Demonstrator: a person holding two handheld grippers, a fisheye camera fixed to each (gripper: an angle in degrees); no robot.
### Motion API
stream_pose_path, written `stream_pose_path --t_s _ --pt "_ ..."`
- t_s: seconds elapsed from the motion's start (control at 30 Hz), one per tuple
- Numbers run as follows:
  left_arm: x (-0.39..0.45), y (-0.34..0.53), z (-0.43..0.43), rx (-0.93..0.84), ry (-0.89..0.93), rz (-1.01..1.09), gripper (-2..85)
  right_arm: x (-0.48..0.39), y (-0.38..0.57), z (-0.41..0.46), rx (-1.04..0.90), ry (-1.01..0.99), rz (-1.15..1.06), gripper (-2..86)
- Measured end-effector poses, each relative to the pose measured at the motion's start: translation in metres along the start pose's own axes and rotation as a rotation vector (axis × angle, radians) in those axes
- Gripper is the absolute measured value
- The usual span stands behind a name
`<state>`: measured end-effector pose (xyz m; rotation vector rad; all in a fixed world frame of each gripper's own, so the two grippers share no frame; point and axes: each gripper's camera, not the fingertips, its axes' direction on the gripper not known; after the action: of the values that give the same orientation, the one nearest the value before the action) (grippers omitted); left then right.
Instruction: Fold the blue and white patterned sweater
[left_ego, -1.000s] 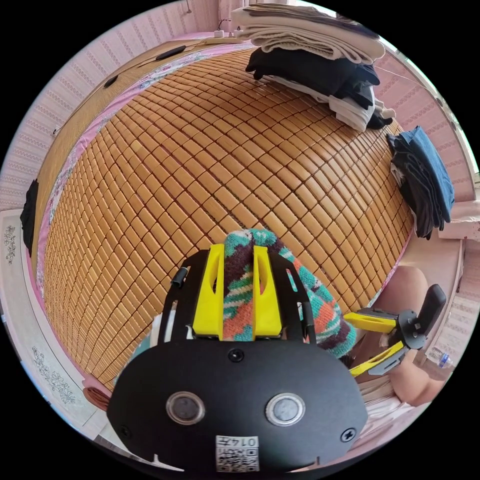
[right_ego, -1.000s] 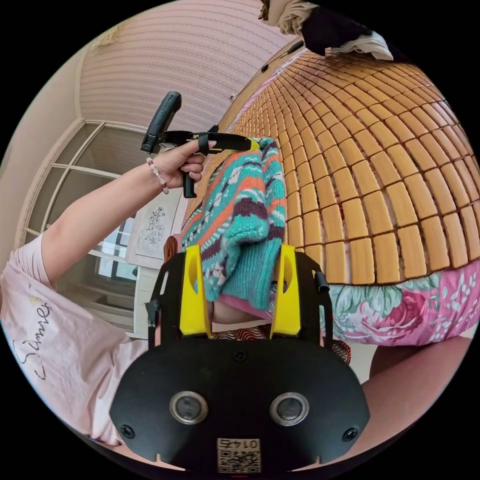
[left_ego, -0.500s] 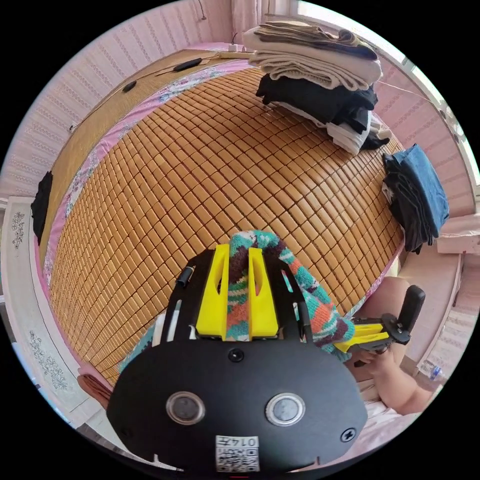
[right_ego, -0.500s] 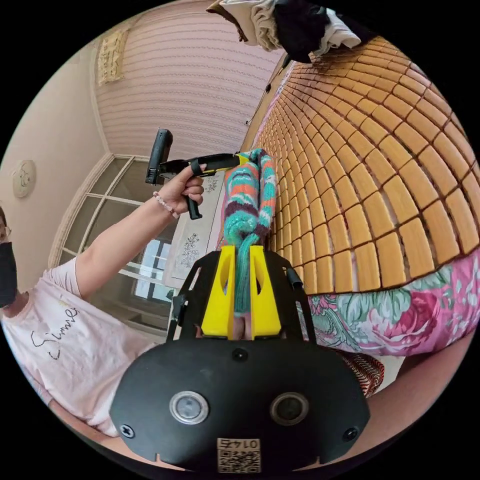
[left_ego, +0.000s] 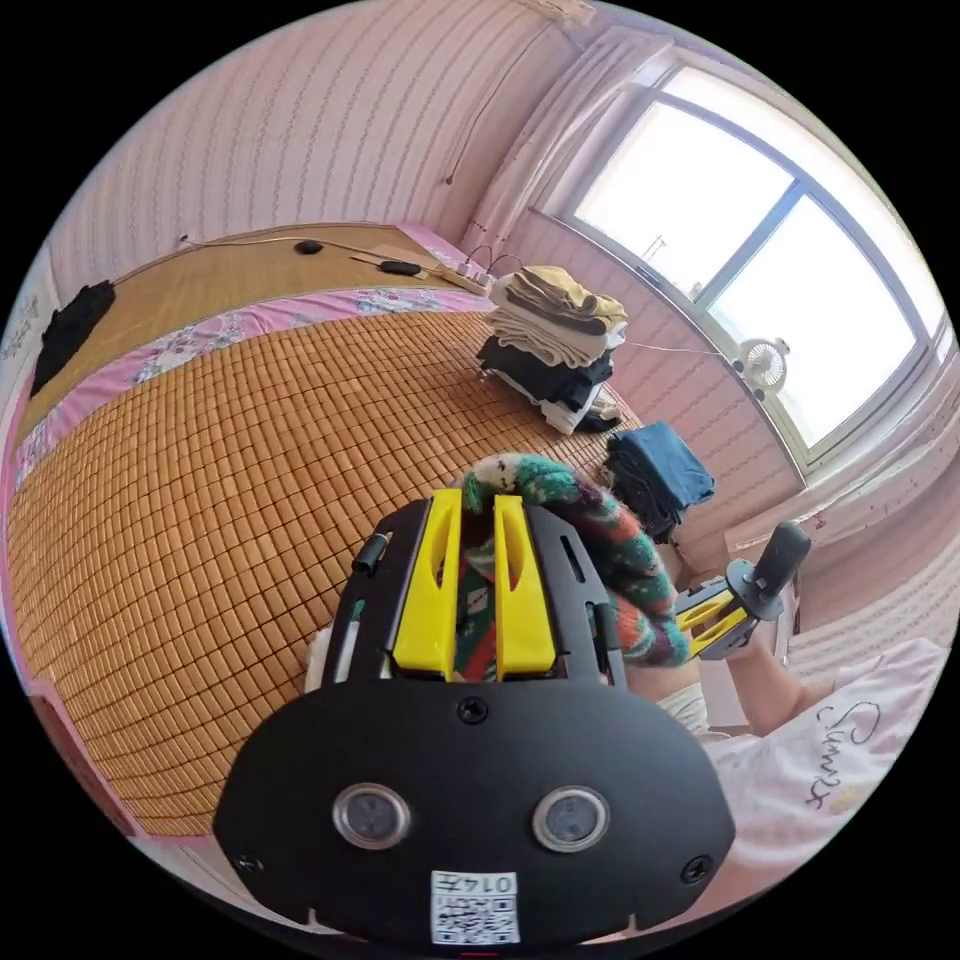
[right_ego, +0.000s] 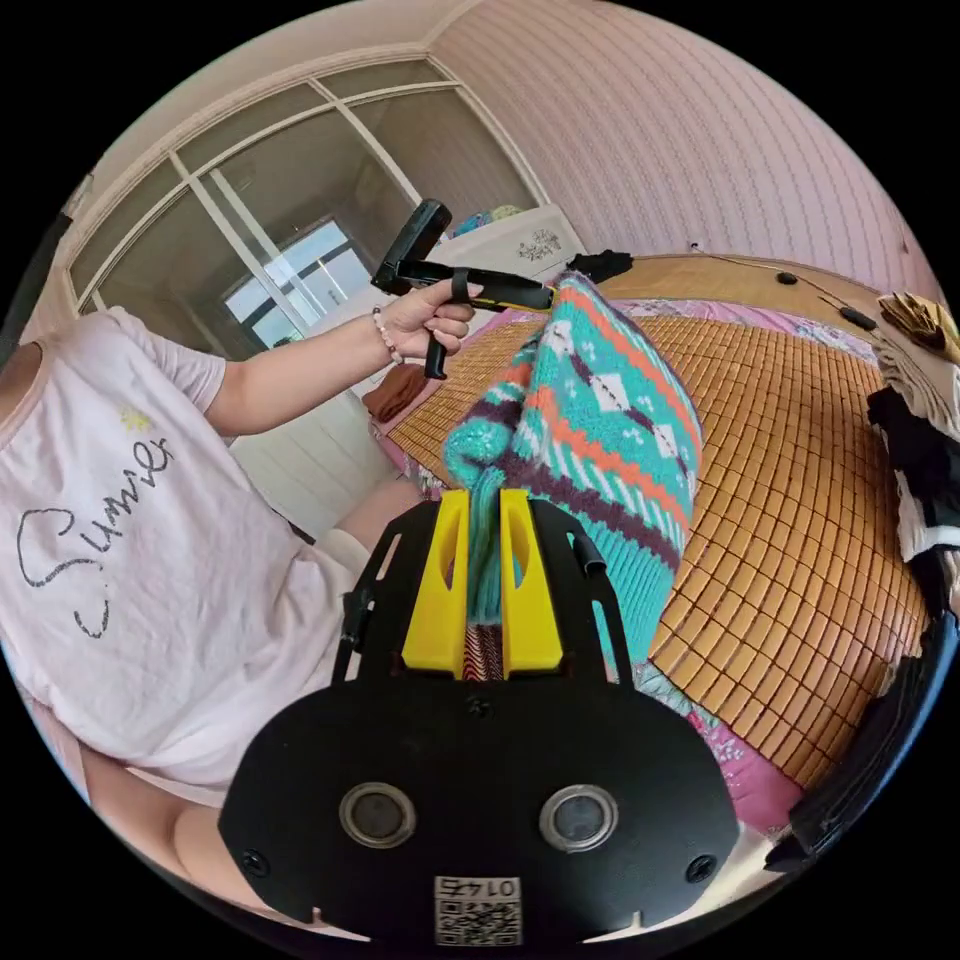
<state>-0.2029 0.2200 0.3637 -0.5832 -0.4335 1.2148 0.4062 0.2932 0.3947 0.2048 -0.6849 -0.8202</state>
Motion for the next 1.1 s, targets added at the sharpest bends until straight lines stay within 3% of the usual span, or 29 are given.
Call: stream_pose_path --t_s 0.13,0.23,0.37,0.43,0.57,0.63,0.77,0.83,1.0,1.1 --pt "-0.1 0.147 -0.005 0.01 -0.197 -0.444 -0.4 -0.024 -0.031 0.151 -0.326 -0.071 0.004 5.3" --pt "-0.13 0.225 -0.011 0.076 -0.134 -0.609 -0.7 -0.044 -0.041 0.198 -0.437 -0.022 0.022 4.5" --pt "-0.112 0.269 -0.015 0.139 -0.093 -0.453 0.4 -0.069 -0.083 0.156 -0.344 0.088 -0.083 4.2" --pt "-0.1 0.278 -0.005 0.154 -0.037 -0.387 5.1 -0.068 -0.113 0.138 -0.29 0.19 -0.098 4.1" --pt "-0.085 0.285 0.04 0.064 0.02 -0.278 10.9 -0.068 -0.191 0.147 -0.254 0.379 -0.204 5.0" --pt "-0.086 0.289 0.06 0.001 0.051 -0.253 11.9 -0.066 -0.22 0.179 -0.33 0.417 -0.259 6.1" --pt "-0.095 0.304 0.098 -0.147 -0.075 -0.22 10.3 -0.063 -0.268 0.262 -0.572 0.343 -0.284 5.6" --pt "-0.103 0.313 0.102 -0.141 -0.063 -0.243 9.8 -0.074 -0.278 0.291 -0.626 0.348 -0.342 4.5" --pt "-0.129 0.341 0.119 -0.162 -0.005 -0.28 4.4 -0.084 -0.278 0.372 -0.829 0.576 -0.449 1.4" --pt "-0.154 0.361 0.131 -0.148 0.064 -0.335 2.8 -0.068 -0.291 0.386 -0.831 0.57 -0.361 0.6"
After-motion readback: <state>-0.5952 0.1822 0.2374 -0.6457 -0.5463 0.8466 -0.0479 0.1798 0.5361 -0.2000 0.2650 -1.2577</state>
